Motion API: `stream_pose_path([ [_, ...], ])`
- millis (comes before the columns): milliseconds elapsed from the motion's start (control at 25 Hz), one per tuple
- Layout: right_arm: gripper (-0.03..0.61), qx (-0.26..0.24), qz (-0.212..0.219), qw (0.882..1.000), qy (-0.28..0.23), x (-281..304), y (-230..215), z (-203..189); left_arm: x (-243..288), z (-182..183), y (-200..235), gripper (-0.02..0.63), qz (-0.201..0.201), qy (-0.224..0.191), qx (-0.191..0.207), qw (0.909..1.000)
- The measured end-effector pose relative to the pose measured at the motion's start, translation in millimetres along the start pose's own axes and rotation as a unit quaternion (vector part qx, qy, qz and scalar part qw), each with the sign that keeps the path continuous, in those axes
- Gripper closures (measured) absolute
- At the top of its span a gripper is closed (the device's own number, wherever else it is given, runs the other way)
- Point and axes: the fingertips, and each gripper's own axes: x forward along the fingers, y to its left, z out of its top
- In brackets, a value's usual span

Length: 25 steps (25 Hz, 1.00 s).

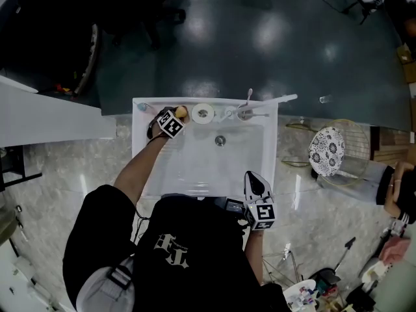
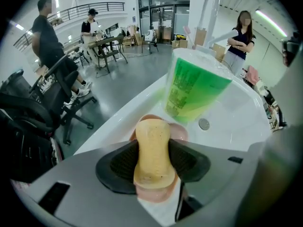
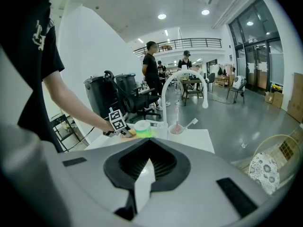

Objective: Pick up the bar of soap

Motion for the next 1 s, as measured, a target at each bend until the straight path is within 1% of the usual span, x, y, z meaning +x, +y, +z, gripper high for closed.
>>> stream_pose_path([
  [160, 0.575, -0.008, 0.002, 1.000, 0.000, -4, -4, 2, -3, 2, -2, 0.416, 0.021, -0.022, -0.003, 0.9995],
  [320, 0.575, -0.012, 0.005, 1.000, -0.001, -7, -7, 1, -13, 10, -5, 0.416, 0.044, -0.057, -0.004, 0.9974],
  [400, 0.575, -0.013, 0.009, 1.000, -0.001, -8, -6, -2, -26, 15, -6, 0.416, 0.052, -0.083, -0.017, 0.9951],
  [480, 0.575, -0.016, 0.015, 1.000, -0.002, -11, -6, -3, -45, 20, -10, 0.416, 0.057, -0.117, -0.041, 0.9906],
  [600, 0.575, -0.024, 0.026, 0.999, -0.010, -11, -6, 2, -85, 30, -20, 0.416, 0.058, -0.182, -0.077, 0.9785],
  [720, 0.575, -0.034, 0.039, 0.998, -0.023, -8, -7, 12, -135, 40, -38, 0.416, 0.051, -0.254, -0.102, 0.9604],
  [880, 0.575, -0.045, 0.073, 0.995, -0.046, -1, -1, 29, -206, 47, -64, 0.416, 0.048, -0.327, -0.123, 0.9357],
  [1000, 0.575, -0.058, 0.098, 0.992, -0.058, 3, 3, 38, -247, 56, -84, 0.416, 0.051, -0.370, -0.123, 0.9194],
])
